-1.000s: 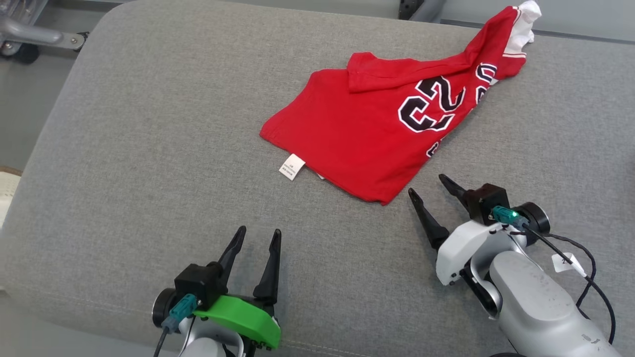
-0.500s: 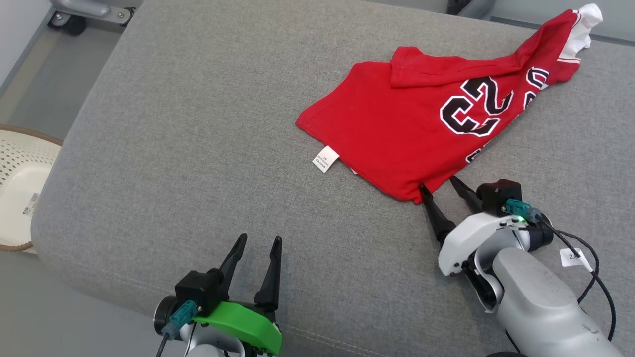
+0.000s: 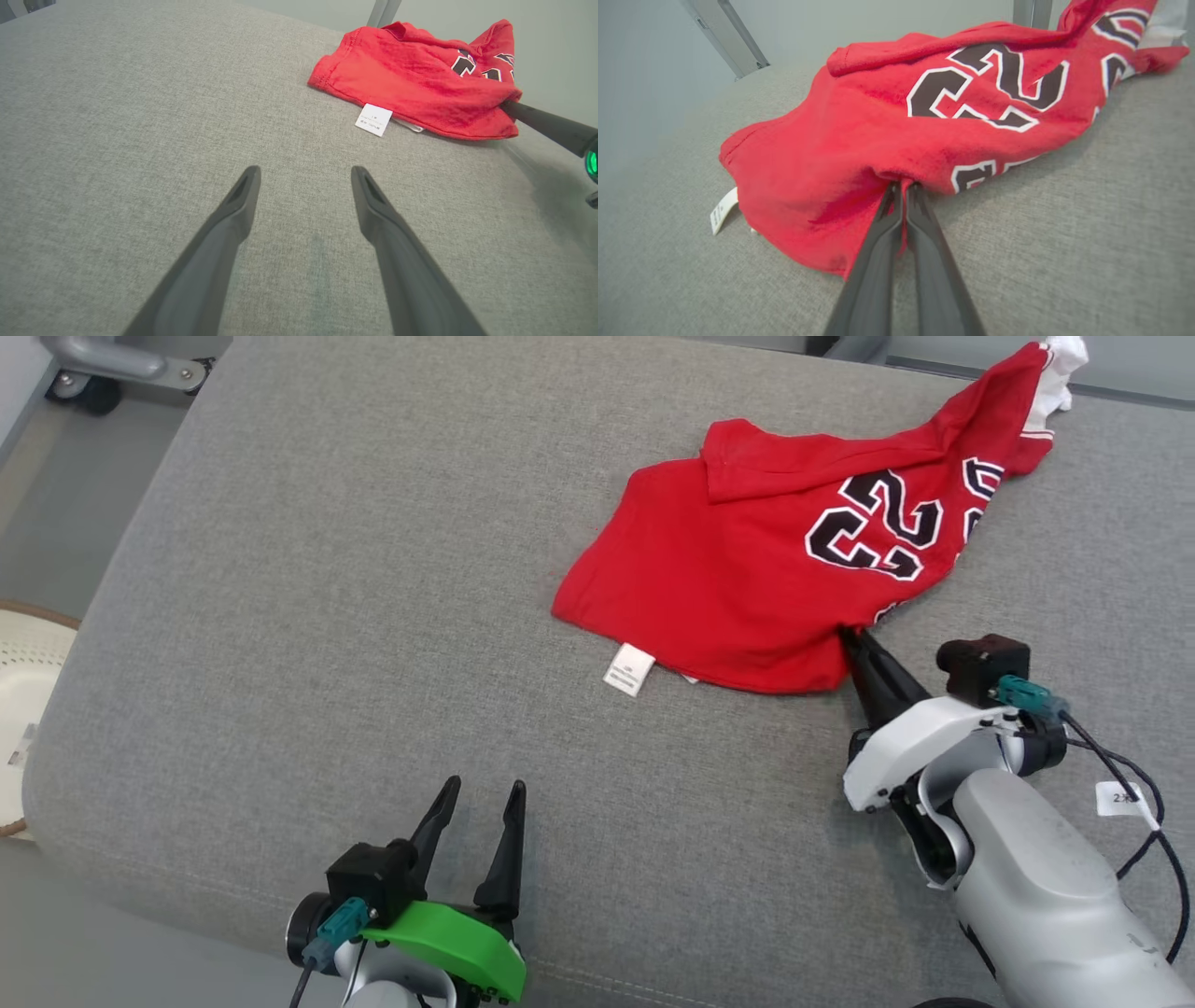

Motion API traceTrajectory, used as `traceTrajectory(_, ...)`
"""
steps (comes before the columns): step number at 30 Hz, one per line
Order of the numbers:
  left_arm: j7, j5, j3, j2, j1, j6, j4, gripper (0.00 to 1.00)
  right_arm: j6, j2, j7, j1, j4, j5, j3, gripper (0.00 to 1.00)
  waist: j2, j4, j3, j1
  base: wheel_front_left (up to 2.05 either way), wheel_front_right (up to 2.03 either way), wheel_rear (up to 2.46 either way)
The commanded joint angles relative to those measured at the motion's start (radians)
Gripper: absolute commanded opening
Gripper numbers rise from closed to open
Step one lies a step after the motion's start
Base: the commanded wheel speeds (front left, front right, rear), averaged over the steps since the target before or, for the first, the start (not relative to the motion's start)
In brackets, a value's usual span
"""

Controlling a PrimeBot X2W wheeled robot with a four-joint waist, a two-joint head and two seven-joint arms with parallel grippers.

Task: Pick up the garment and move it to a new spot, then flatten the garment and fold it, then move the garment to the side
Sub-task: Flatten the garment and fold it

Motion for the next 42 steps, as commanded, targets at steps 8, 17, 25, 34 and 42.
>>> traceTrajectory(8,-0.003,0.004,-0.004,0.002,0.006,-0.018,0.003,1.00,-0.002,-0.073,0.000,0.091,-0.275,-0.045,-0.092,0.00,-0.0001,-0.069,-0.043,0.0000,0.00,0.00,0.00)
traceTrajectory(17,-0.003,-0.033,-0.068,0.002,-0.013,-0.021,0.017,1.00,-0.001,-0.124,0.029,-0.062,-0.299,-0.112,0.065,0.00,-0.0001,0.013,-0.033,0.0000,0.00,0.00,0.00)
traceTrajectory(25,-0.003,-0.061,-0.103,0.002,0.001,-0.008,0.040,1.00,-0.001,-0.026,0.066,-0.234,-0.043,-0.116,0.236,1.00,-0.0001,0.128,-0.021,0.0000,0.00,0.00,0.00)
traceTrajectory(34,-0.003,-0.052,-0.074,0.002,0.019,0.000,0.035,1.00,-0.002,0.015,-0.002,-0.234,-0.005,-0.051,0.255,1.00,-0.0001,0.076,-0.036,0.0000,0.00,0.00,0.00)
traceTrajectory(42,-0.003,-0.031,-0.046,0.002,-0.008,-0.009,0.039,1.00,-0.002,-0.061,-0.001,-0.102,-0.133,-0.036,0.175,1.00,-0.0001,-0.038,-0.052,0.0000,0.00,0.00,0.00)
